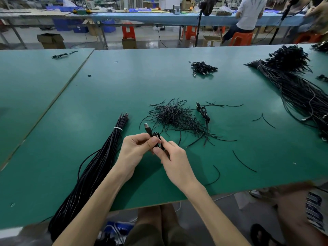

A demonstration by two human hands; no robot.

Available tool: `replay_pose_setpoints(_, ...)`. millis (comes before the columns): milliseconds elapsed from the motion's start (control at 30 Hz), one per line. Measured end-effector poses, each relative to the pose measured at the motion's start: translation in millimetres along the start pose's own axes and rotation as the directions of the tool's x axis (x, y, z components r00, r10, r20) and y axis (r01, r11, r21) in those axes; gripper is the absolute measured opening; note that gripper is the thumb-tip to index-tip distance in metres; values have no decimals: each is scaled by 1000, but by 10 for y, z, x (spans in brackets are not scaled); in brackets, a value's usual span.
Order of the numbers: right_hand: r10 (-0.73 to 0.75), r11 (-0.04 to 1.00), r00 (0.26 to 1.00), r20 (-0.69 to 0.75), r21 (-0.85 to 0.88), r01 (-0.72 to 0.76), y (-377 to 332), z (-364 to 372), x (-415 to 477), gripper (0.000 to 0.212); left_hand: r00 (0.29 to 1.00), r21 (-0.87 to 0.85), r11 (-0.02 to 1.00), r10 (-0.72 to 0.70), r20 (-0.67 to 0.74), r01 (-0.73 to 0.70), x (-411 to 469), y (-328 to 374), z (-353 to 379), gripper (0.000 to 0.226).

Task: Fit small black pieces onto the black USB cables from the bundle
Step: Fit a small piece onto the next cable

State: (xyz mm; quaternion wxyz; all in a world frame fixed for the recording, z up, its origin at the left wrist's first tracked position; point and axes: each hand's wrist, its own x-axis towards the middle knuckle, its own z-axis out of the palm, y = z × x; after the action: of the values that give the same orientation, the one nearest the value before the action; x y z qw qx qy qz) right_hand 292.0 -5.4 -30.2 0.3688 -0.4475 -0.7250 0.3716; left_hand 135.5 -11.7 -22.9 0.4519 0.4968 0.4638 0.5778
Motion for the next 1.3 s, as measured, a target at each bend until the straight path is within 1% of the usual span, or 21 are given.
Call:
replay_pose_setpoints(33,6,1000,1000,8,-31,-5,-9,13,2,44,1000,14,1000,7,-17,-7,-1,3,6,23)
replay_pose_setpoints(100,31,999,999,18,-39,-30,-21,31,4,39,999,35,999,16,-40,-15,-1,5,10,25)
replay_pose_setpoints(167,48,998,998,27,-46,-47,-26,43,-3,35,999,42,999,22,-44,-20,3,-1,7,26)
replay_pose_setpoints(233,36,996,999,36,-86,-33,-19,49,-18,32,999,38,999,14,-38,-13,7,-4,8,24)
replay_pose_setpoints(300,14,994,1000,23,-111,-11,-8,49,-30,28,999,44,999,2,-38,0,6,-3,16,21)
replay_pose_setpoints(400,7,996,1000,-23,-94,-9,1,45,-25,24,999,73,997,-8,-51,12,3,-14,18,21)
replay_pose_setpoints(567,-16,996,996,-90,-89,8,-13,42,-15,23,997,73,997,-21,-76,26,-3,-26,7,24)
replay_pose_setpoints(767,-50,992,987,-153,-123,31,-24,60,-21,22,995,62,997,-37,-91,43,-28,-25,16,19)
replay_pose_setpoints(867,-35,992,987,-154,-125,16,-21,66,-14,23,996,58,998,-33,-81,37,-33,-14,19,17)
replay_pose_setpoints(1000,5,998,984,-176,-68,-17,-32,42,4,28,998,66,997,-33,-44,36,-25,1,29,15)
replay_pose_setpoints(1100,11,999,978,-206,-44,-21,-43,25,7,32,998,46,998,-32,-50,35,-17,-3,28,12)
replay_pose_setpoints(1167,-4,999,974,-226,-41,-5,-51,14,4,31,996,19,999,-43,-80,45,-4,-23,19,15)
replay_pose_setpoints(1233,-15,999,974,-226,-33,8,-50,11,5,31,992,6,998,-69,-106,70,4,-44,18,28)
replay_pose_setpoints(1300,-22,999,979,-203,-50,12,-47,20,10,32,991,11,996,-89,-101,90,13,-54,21,39)
